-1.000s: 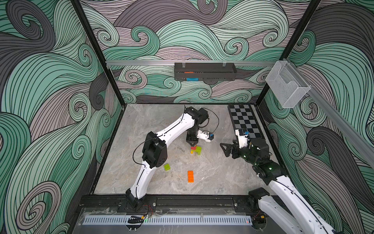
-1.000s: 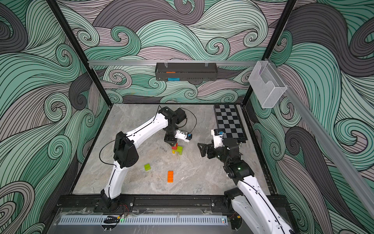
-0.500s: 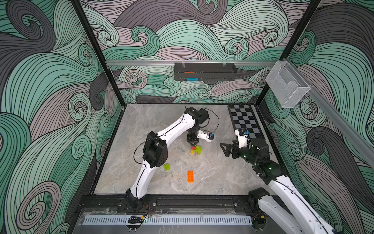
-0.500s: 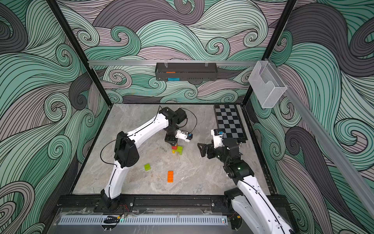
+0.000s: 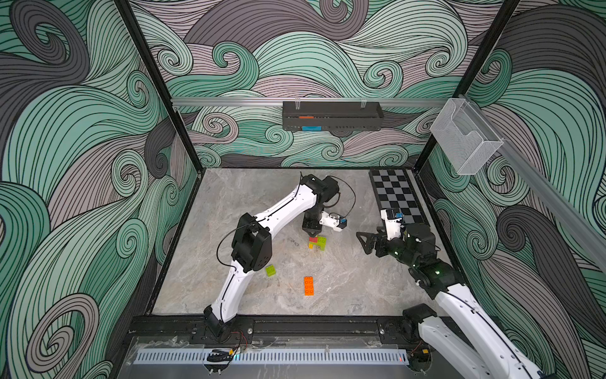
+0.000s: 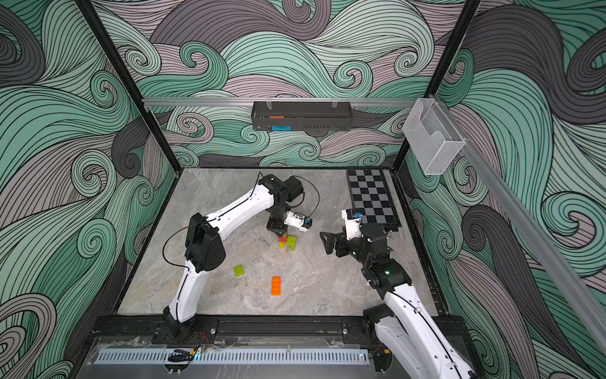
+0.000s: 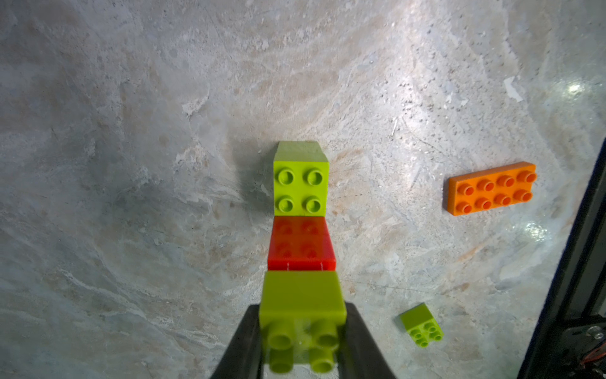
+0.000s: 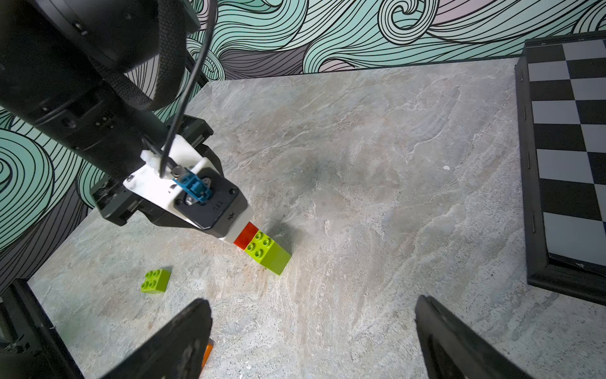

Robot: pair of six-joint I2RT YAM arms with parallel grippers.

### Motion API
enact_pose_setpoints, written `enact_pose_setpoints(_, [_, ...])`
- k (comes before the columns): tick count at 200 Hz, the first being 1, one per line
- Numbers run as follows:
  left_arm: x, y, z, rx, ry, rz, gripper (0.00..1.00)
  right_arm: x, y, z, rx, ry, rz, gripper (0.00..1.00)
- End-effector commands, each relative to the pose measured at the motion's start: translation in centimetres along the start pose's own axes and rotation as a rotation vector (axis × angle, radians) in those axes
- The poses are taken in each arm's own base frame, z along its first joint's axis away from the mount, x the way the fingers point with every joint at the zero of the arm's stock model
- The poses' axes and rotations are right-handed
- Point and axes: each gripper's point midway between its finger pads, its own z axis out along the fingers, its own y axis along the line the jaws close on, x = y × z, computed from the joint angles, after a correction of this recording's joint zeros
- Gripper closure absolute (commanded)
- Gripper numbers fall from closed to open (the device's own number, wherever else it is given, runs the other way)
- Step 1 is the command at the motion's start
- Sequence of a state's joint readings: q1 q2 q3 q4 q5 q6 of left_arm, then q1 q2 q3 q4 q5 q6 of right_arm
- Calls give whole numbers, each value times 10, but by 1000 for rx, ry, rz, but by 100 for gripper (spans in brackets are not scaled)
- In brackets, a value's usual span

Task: Assemble a giraffe with lego
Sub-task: Assemble the lego brick with the lego brick.

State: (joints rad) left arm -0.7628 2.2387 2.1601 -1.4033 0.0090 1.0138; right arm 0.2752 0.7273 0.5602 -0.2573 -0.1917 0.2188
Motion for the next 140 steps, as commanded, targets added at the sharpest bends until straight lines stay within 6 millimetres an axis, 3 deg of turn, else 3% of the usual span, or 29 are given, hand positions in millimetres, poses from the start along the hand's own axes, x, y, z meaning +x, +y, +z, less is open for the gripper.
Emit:
enact_pose_setpoints(1, [11, -14, 59, 130, 166, 35, 100, -10, 3, -2, -13, -28, -20, 1])
enact_pose_setpoints(90, [12, -21, 79, 146, 263, 46, 100, -10, 4, -3, -15, -31, -20, 1])
enact_pose_setpoints(98, [11, -20, 78, 137, 256, 40, 93, -11, 4, -3, -14, -32, -19, 1])
enact_pose_setpoints(115, [6, -14, 69, 96, 222, 27, 67, -11, 4, -4, -15, -30, -19, 1])
enact_pose_setpoints(140, [-4, -3, 35, -7, 137, 27, 34, -15, 6, -10, -9, -37, -17, 1])
